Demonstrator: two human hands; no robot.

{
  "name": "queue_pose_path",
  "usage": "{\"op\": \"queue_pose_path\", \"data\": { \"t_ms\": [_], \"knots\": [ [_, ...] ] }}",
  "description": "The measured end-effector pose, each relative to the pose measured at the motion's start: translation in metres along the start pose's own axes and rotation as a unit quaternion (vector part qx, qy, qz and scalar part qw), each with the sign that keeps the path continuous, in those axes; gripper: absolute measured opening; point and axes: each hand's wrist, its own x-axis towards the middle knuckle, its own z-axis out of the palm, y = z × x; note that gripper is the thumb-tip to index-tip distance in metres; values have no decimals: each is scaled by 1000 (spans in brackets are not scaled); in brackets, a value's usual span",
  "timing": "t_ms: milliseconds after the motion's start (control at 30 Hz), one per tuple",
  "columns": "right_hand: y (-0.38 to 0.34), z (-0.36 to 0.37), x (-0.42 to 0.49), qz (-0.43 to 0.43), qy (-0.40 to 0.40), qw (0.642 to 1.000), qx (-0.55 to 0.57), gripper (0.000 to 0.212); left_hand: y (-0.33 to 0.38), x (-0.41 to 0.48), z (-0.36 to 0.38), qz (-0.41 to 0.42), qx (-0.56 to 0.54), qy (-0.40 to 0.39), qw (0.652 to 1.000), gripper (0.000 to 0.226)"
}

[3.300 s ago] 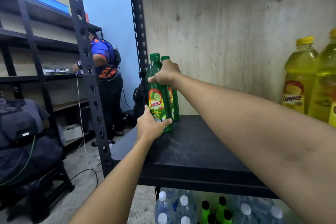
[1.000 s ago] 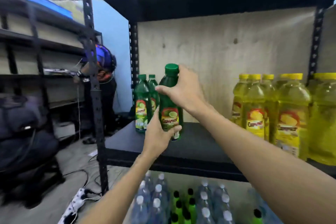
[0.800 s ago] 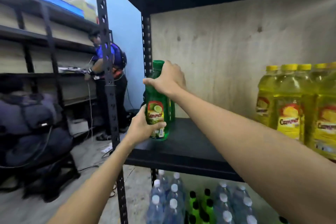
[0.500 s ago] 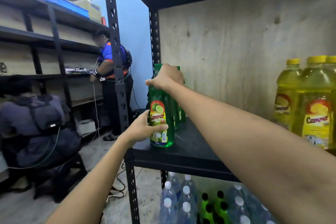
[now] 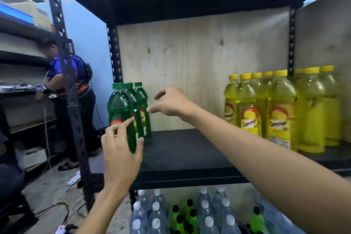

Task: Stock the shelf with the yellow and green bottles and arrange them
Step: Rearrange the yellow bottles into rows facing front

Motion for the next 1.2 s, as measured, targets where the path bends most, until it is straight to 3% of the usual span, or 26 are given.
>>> {"op": "queue_pose_path", "data": {
  "t_ms": [67, 200, 267, 333, 400, 533, 667, 833, 1000, 1200],
  "knots": [
    [34, -45, -13, 3, 60, 998, -12, 50, 40, -1, 20, 27, -121, -68, 990, 37],
    [95, -126, -7, 51, 214, 969, -110, 56, 124, 2, 94, -119, -286, -272, 911, 45],
    [123, -150, 4, 96, 214, 964, -128, 70, 159, -2, 136, -194, -334, -342, 857, 61],
    [146, -162, 12, 146, 182, 966, -113, 84, 189, -10, 172, -211, -336, -377, 837, 72],
    [164, -165, 17, 173, 152, 970, -81, 88, 213, -20, 197, -202, -300, -382, 850, 78],
    [182, -159, 21, 173, 133, 975, -46, 78, 247, -29, 216, -229, -241, -362, 871, 110],
    [185, -151, 18, 174, 149, 972, -45, 95, 259, -36, 218, -240, -226, -346, 878, 118],
    [160, -123, -2, 24, 171, 979, -109, 80, 266, -40, 214, -280, -214, -273, 895, 115],
    [139, -67, 14, -76, 199, 976, -53, 72, 192, -14, 218, -286, -159, -233, 916, 107],
    [125, 10, 70, -105, 222, 968, 58, 67, 80, 30, 233, -260, -101, -196, 940, 103]
  ]
}}
